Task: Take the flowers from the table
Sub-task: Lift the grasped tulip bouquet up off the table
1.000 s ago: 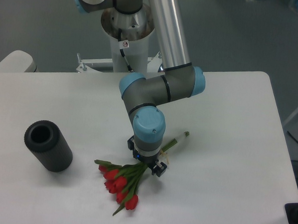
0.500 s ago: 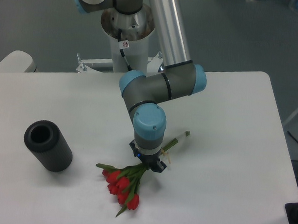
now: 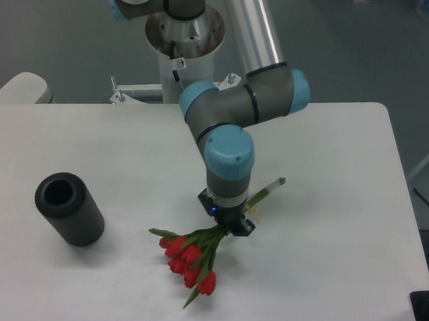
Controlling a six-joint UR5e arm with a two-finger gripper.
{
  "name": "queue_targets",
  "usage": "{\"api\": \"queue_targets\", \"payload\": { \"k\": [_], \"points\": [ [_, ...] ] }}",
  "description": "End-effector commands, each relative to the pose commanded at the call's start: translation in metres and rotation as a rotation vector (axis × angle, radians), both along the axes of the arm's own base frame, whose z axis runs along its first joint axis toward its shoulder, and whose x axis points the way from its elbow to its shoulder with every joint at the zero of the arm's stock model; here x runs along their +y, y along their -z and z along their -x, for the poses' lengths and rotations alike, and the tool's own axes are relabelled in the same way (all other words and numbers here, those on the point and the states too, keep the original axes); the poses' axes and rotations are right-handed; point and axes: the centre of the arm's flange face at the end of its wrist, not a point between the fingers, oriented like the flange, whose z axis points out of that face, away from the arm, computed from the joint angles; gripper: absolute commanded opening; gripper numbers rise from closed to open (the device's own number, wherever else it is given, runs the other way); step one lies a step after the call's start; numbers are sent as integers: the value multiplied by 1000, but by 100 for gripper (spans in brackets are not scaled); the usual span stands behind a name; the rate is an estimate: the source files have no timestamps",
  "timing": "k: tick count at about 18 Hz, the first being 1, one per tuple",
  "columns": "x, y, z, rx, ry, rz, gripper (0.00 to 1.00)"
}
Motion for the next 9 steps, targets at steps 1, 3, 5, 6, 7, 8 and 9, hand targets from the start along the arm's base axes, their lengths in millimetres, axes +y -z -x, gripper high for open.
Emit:
{"api": "queue_targets", "payload": {
  "k": [1, 3, 5, 6, 7, 8, 9],
  "points": [
    [-1, -8, 2, -9, 3, 8, 0],
    [-12, -20, 13, -30, 24, 28, 0],
    [-21, -29, 19, -50, 54, 33, 0],
    [-22, -31, 18, -50, 58, 31, 0],
    [-23, -33, 17, -48, 65, 30, 0],
    [-23, -33, 17, -48, 78, 32, 0],
    [-23, -34, 17, -46, 89, 31, 0]
  ]
}}
